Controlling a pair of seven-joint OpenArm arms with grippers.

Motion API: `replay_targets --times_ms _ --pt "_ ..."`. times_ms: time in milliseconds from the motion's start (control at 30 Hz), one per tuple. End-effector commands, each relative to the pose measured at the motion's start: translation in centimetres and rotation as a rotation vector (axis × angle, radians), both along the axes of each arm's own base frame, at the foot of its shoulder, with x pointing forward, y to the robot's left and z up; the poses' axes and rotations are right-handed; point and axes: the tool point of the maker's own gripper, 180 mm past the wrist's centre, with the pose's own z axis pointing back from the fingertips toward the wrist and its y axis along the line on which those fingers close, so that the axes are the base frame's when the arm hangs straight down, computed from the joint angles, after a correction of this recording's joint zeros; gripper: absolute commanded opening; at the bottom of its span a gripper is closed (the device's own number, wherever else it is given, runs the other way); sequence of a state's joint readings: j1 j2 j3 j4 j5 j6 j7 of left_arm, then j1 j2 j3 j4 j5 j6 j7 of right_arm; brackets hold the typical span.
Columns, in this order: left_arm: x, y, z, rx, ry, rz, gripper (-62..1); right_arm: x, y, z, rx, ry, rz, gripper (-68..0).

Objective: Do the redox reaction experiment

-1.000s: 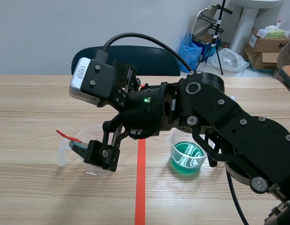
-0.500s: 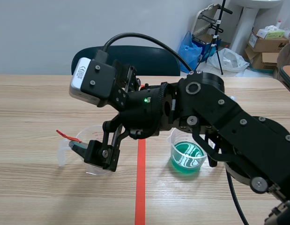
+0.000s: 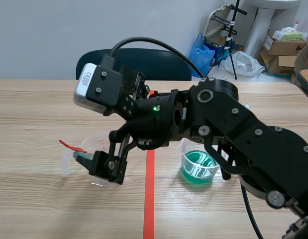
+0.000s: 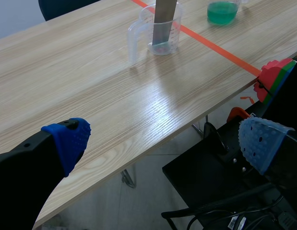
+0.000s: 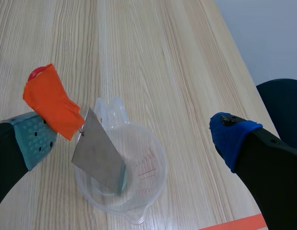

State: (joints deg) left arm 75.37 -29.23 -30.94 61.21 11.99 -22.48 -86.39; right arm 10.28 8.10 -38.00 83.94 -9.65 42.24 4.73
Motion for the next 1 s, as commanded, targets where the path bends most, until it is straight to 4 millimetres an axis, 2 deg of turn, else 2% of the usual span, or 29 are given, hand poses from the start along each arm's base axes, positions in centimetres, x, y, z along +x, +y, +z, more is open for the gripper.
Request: replay_targets --times_ms 0,133,233,333,467,633,800,967 --pt "0.3 -0.1 0.8 -0.018 -0.038 -0.005 1.4 -1.2 0.5 0.0 0.023 0.019 0.029 0.4" --pt "0.3 -0.1 0.8 -0.019 -0.039 -0.006 1.4 -2.9 0.5 -1.3 0.02 0.065 0.049 0.4" --pt "0.8 -0.1 0.8 -0.02 -0.063 -0.001 1.4 -4.1 0.1 -1.3 0.067 0.092 0.065 0.4" --pt "1.3 -0.2 0.9 -0.028 -0.106 0.035 1.4 -5.2 -0.6 -0.1 0.134 0.107 0.084 0.4" --pt "2.0 -1.2 1.2 -0.051 -0.171 0.073 1.4 -5.4 -2.1 1.9 0.178 0.067 0.052 0.4" --pt "3.6 -3.3 1.2 -0.036 -0.203 0.083 1.4 -4.9 -5.0 4.8 0.243 0.039 -0.017 0.4" --pt "5.8 -5.7 1.3 0.001 -0.198 0.078 1.4 -3.6 -8.9 7.6 0.3 0.016 -0.126 0.4" --pt "8.1 -8.2 2.7 0.027 -0.24 0.075 1.4 -2.4 -12.6 9.2 0.322 0.022 -0.247 0.4"
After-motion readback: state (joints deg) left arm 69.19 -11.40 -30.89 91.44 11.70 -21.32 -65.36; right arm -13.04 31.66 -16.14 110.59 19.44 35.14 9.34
